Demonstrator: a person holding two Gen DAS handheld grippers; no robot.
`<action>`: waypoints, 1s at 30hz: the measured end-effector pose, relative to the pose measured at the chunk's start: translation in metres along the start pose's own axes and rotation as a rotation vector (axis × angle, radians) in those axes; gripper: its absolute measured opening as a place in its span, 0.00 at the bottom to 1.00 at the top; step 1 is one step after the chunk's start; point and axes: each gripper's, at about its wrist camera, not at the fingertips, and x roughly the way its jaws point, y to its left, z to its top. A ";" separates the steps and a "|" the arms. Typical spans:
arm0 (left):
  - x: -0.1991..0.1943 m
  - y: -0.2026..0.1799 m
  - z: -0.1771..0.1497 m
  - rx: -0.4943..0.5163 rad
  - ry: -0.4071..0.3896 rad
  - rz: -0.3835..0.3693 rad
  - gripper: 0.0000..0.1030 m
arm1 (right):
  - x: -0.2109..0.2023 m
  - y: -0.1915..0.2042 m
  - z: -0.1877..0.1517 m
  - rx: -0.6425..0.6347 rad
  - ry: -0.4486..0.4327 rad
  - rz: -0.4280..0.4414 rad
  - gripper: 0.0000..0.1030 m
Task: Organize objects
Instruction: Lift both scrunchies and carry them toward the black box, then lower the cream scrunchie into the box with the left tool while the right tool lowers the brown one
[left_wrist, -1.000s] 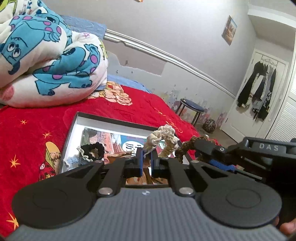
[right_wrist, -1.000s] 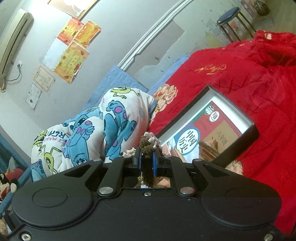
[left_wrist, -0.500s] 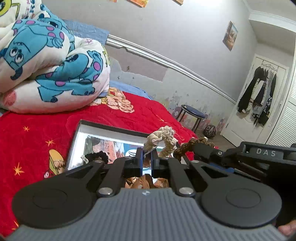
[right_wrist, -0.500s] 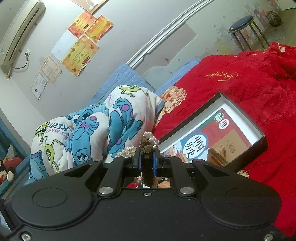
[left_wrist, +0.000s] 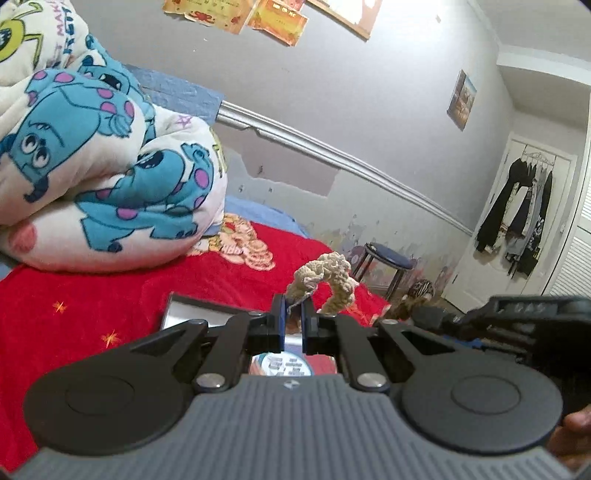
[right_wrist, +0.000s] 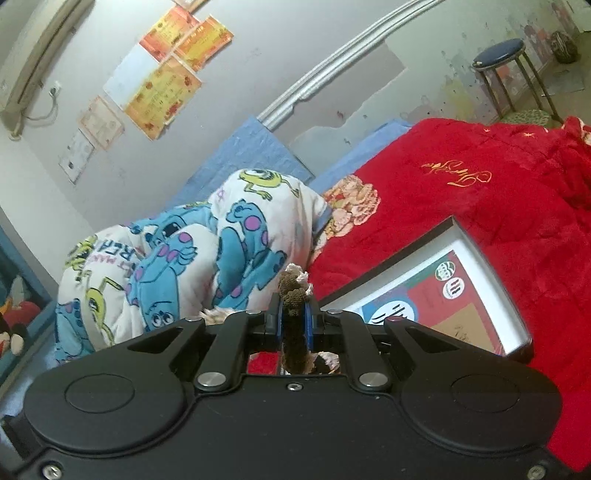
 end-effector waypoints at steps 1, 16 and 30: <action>0.003 -0.001 0.003 -0.001 -0.001 -0.008 0.10 | 0.004 0.000 0.005 -0.009 0.010 -0.018 0.11; 0.101 -0.006 -0.054 0.005 0.231 0.029 0.10 | 0.077 -0.084 0.018 0.152 0.116 -0.133 0.11; 0.120 -0.006 -0.082 0.033 0.350 0.029 0.13 | 0.112 -0.091 -0.003 0.101 0.195 -0.225 0.11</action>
